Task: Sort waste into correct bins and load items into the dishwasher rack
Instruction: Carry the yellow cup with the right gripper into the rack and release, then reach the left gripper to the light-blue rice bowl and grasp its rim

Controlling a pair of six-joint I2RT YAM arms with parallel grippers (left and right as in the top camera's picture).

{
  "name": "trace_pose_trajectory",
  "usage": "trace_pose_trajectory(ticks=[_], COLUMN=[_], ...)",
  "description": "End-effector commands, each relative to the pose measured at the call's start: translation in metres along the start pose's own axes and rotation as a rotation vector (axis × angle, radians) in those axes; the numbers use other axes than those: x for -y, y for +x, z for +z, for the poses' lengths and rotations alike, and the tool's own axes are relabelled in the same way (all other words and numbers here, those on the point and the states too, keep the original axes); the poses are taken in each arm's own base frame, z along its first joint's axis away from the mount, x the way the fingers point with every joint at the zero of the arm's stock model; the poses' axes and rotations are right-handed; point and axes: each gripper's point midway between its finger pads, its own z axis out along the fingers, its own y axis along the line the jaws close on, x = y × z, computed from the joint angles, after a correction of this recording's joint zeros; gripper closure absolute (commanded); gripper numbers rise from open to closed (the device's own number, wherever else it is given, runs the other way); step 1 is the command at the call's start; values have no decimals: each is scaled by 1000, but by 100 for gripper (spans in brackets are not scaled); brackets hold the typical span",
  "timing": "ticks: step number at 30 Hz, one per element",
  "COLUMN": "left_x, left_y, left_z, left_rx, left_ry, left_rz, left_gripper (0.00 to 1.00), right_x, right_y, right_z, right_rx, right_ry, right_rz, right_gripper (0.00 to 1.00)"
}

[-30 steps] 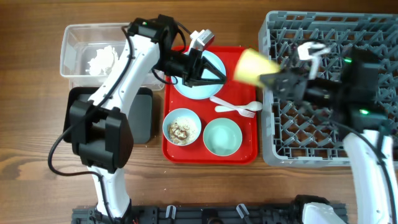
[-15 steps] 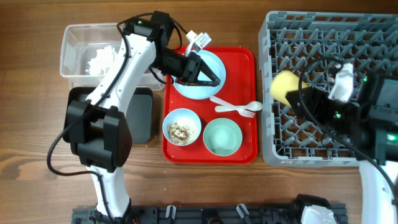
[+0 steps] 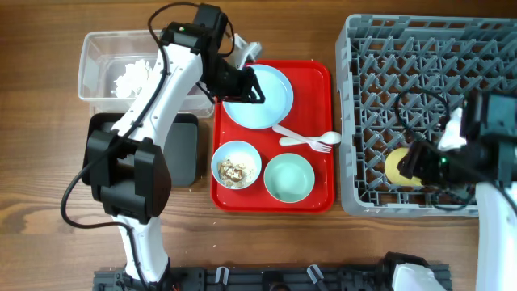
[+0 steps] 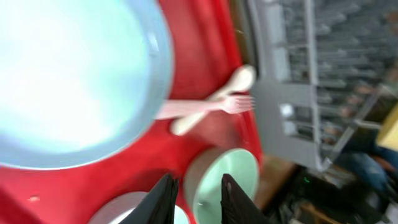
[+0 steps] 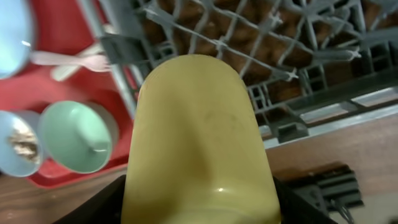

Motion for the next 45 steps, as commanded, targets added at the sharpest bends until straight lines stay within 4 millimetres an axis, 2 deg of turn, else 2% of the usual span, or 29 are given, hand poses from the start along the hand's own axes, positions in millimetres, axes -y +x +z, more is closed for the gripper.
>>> trace_pose_trajectory(ticks=[1, 11, 16, 20, 21, 22, 23, 24, 26, 29, 38, 42, 45], left_x=[-11, -14, -14, -14, -14, -14, -14, -14, -14, -14, -12, -1, 19], left_y=[-12, -25, -25, -25, -25, -25, -25, -25, -25, -25, -26, -32, -33], left_z=[-7, -8, -8, -8, -8, -8, -8, -8, -8, -8, -11, -33, -61], left_rx=[51, 103, 103, 103, 103, 103, 103, 103, 103, 103, 113, 159, 217], left_ry=[-88, -104, -104, -104, -104, -104, -104, -104, -104, -104, -102, -101, -100], left_rz=[-26, -38, -38, -38, -38, -38, -38, -38, -38, -38, -50, -46, -9], left_gripper=[75, 70, 68, 67, 67, 67, 65, 64, 63, 61, 55, 54, 54], right_x=[7, -19, -17, -17, -17, -17, -18, -18, -18, -19, -25, -35, -49], right_y=[-2, 16, 25, 26, 26, 26, 26, 26, 25, 24, 12, -7, -22], right_z=[16, 52, 69, 75, 75, 77, 78, 78, 79, 79, 72, 50, 24], right_rx=[-62, -180, -223, -244, -248, -253, -259, -260, -257, -252, -208, -138, -68], right_ry=[65, 40, 95, 115, 115, 118, 120, 121, 119, 117, 95, 63, 7], right_rz=[13, -60, -38, -31, -31, -32, -35, -35, -35, -35, -60, -79, -123], right_gripper=[68, 68, 69, 68, 65, 58, 44, 38, 30, 25, 20, 20, 20])
